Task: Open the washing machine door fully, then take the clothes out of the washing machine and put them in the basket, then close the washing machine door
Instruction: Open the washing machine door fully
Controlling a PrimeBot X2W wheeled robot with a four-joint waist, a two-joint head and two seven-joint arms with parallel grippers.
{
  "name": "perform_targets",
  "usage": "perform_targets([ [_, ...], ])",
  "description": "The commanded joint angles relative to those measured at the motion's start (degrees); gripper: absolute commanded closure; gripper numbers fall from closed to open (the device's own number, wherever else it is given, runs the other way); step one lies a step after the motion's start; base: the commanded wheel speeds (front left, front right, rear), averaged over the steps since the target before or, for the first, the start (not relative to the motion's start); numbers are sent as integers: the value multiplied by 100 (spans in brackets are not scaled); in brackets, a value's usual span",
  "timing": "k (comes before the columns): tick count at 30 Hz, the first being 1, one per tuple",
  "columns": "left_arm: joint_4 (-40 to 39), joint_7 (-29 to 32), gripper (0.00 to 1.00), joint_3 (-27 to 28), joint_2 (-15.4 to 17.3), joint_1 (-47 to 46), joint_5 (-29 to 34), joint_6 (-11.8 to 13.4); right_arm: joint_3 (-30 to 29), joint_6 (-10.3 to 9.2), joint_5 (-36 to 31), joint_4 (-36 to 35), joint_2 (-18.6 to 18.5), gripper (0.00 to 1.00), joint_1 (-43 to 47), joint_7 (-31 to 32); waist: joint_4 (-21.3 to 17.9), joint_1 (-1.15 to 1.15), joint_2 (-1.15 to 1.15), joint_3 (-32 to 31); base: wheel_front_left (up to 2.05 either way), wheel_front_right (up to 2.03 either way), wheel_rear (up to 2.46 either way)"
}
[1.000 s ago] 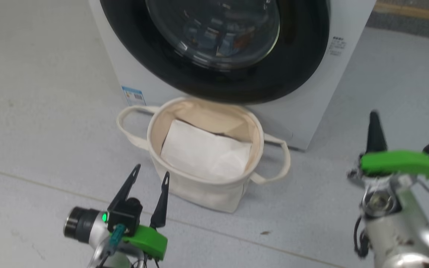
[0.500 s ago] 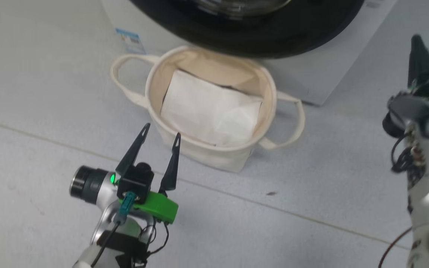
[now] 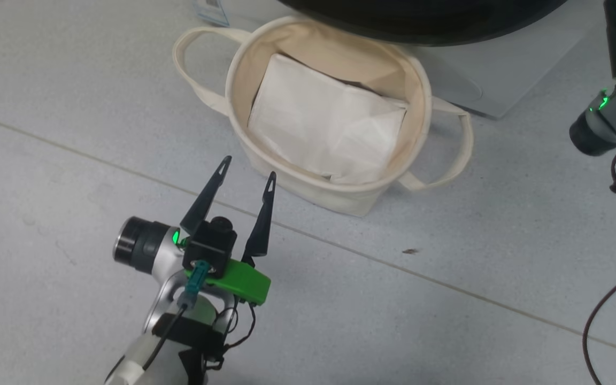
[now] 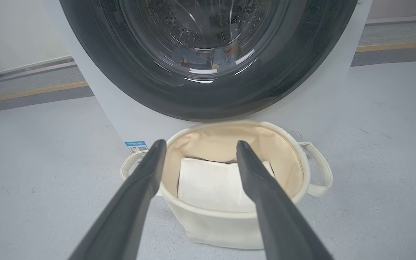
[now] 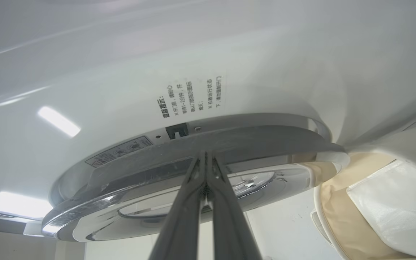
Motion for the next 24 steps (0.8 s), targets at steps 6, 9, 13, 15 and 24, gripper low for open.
perform_targets([
  [6,-85,-92,0,26,17,-198,23,66,-87,1,175,-51,-156,100,-495,133,95,0,0,198,0,0,0],
  [9,-54,-109,0,-37,-3,-222,33,84,-110,1,184,-18,-210,100,-614,155,147,0,0,292,0,0,0],
  [13,-63,-128,0,-56,-19,-284,8,112,-119,1,219,119,-231,100,-812,242,199,0,0,450,0,0,0],
  [15,-87,-136,0,-51,-16,-328,4,131,-45,1,185,258,-225,100,-929,337,223,0,0,541,0,0,0],
  [24,-48,-161,0,-115,-46,-397,-71,151,144,1,102,678,-170,100,-1255,668,378,0,0,618,0,0,0],
])
